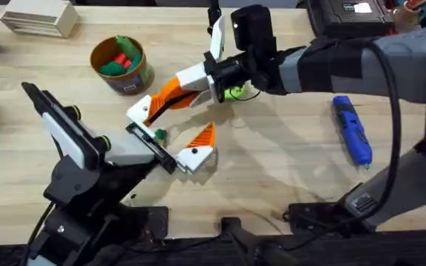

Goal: Pick up the gripper from the table and insert it into the empty holder that is missing its gripper. Then pick up a screw, insert it into the mounting hole, and use the screwdriver to tighten it. Finally, clean up the table by picking up the vegetable and placing it into the bucket.

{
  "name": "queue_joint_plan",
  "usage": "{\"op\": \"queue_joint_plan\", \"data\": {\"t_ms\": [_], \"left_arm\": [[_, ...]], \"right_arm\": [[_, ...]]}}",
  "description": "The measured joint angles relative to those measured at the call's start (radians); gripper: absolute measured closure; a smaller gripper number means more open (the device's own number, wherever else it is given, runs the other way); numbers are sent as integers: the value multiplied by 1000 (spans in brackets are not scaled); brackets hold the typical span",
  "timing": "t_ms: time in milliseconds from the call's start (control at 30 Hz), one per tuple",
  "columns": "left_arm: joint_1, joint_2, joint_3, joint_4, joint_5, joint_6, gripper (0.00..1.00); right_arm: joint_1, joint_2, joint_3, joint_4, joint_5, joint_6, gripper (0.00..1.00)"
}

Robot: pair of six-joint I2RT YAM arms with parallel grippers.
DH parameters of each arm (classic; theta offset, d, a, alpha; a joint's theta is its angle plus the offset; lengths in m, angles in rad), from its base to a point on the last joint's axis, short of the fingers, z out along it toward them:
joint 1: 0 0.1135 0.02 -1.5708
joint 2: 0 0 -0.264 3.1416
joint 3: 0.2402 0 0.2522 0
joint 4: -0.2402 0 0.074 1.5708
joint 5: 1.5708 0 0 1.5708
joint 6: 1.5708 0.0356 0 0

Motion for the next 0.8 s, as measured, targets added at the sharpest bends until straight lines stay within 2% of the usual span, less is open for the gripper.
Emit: {"op": "queue_joint_plan", "data": {"t_ms": [133, 200, 300, 367, 400, 500, 600, 800], "left_arm": [[0, 0, 0, 0, -1, 1, 13], [-2, 0, 0, 2, 28, 5, 14], [-10, 0, 0, 3, 52, 8, 14], [-10, 0, 0, 4, 56, 11, 13], [-10, 0, 0, 6, 56, 17, 14], [-11, 0, 0, 11, 72, 24, 14], [-23, 0, 0, 7, 121, 25, 14], [-24, 0, 0, 8, 148, 24, 14]], "right_arm": [[2, 0, 0, 10, 5, 5, 876], [9, 1, 0, 23, 16, 7, 803], [21, 3, 0, 30, 32, 7, 613], [20, 5, 0, 27, 35, 7, 548], [19, 7, 0, 23, 38, 7, 444], [15, 7, 0, 23, 39, 8, 285], [17, 7, 2, 32, 43, 7, 205], [5, 7, 2, 32, 45, 7, 186]]}}
